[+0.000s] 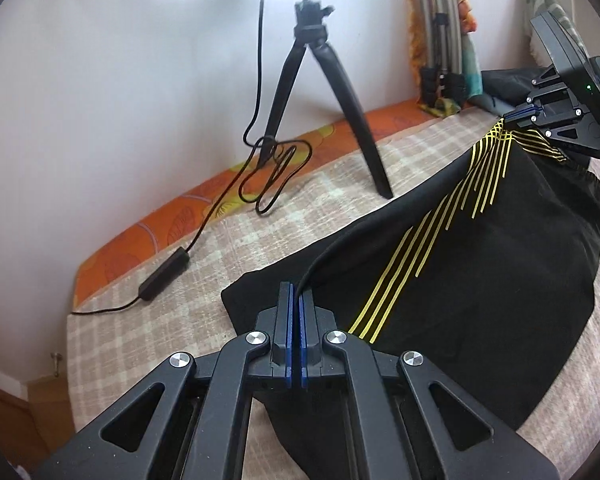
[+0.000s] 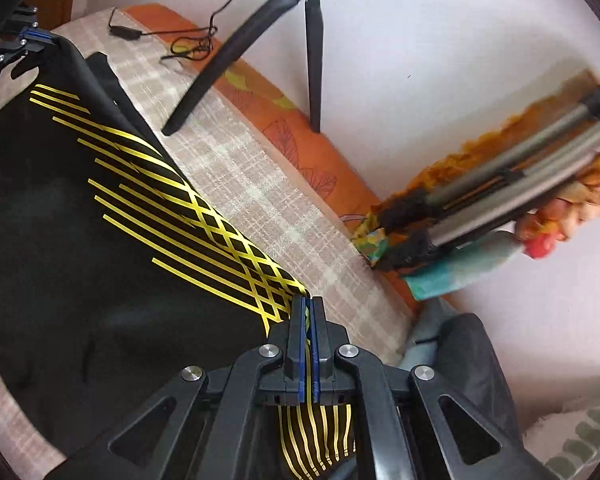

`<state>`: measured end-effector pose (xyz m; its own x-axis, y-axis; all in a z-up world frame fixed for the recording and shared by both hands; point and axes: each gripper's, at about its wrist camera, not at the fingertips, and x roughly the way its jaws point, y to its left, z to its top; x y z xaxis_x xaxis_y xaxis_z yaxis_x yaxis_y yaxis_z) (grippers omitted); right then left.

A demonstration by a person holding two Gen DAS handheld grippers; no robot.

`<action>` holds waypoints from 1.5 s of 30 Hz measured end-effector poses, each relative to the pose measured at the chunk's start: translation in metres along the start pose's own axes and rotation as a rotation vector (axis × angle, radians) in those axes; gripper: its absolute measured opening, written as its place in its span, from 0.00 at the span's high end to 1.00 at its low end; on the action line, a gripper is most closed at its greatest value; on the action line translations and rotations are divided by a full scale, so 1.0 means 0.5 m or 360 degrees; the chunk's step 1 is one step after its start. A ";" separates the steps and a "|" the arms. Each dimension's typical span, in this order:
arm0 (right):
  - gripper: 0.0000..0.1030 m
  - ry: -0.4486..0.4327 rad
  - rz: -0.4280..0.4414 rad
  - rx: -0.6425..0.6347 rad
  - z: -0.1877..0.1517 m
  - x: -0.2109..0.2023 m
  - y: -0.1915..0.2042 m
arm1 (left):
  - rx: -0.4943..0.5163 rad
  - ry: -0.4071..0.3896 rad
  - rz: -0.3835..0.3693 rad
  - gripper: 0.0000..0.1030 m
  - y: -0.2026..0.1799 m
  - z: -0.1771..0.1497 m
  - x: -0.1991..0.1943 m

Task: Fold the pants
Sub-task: 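Lift the leg hems with both tools and fold them over toward the waistband, then lower the hems onto the shorts and open both tools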

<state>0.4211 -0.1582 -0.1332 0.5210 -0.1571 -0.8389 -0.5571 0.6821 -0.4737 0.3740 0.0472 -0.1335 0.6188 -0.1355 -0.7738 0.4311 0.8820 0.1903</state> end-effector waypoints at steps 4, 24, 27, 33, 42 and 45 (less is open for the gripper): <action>1.00 0.0032 0.0046 0.0014 0.009 0.037 -0.004 | 0.0009 0.0048 -0.0017 0.99 0.002 -0.004 0.028; 0.73 0.0164 0.0236 0.0331 -0.006 0.112 -0.068 | -0.0304 0.0062 0.0014 0.60 0.123 -0.024 0.028; 0.73 0.0164 0.0254 0.0344 -0.016 0.112 -0.069 | -0.0242 0.0102 -0.0032 0.57 0.109 -0.031 0.040; 0.69 0.0151 0.0296 0.0349 -0.029 0.098 -0.067 | -0.0209 0.0127 -0.0025 0.83 0.086 -0.032 0.072; 1.00 0.0154 0.0231 0.0277 -0.065 0.070 -0.060 | -0.0144 0.0020 0.0097 1.00 0.080 0.002 0.072; 1.00 0.0171 0.0206 0.0316 -0.075 0.073 -0.073 | -0.0161 0.0030 0.0125 1.00 0.088 0.016 0.080</action>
<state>0.4363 -0.2153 -0.1566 0.3761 -0.1272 -0.9178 -0.4710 0.8268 -0.3076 0.4229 0.0768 -0.1514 0.6350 -0.0565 -0.7705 0.3128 0.9307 0.1896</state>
